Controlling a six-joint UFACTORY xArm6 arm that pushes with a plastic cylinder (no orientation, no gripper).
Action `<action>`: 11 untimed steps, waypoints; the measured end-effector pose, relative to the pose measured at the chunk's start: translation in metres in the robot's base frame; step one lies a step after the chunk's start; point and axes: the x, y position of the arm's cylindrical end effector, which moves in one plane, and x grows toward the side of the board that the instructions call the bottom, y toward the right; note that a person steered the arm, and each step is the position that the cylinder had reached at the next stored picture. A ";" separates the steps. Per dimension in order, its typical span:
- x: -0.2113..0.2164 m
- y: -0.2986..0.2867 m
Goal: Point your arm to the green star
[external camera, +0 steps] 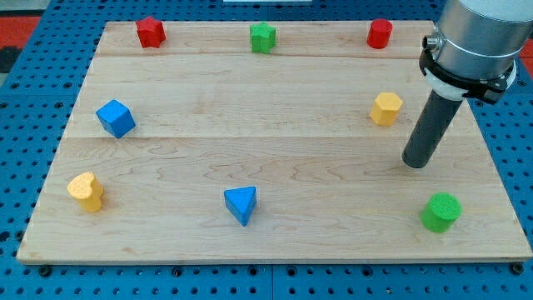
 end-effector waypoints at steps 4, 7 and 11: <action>0.002 -0.010; -0.092 0.108; -0.290 -0.215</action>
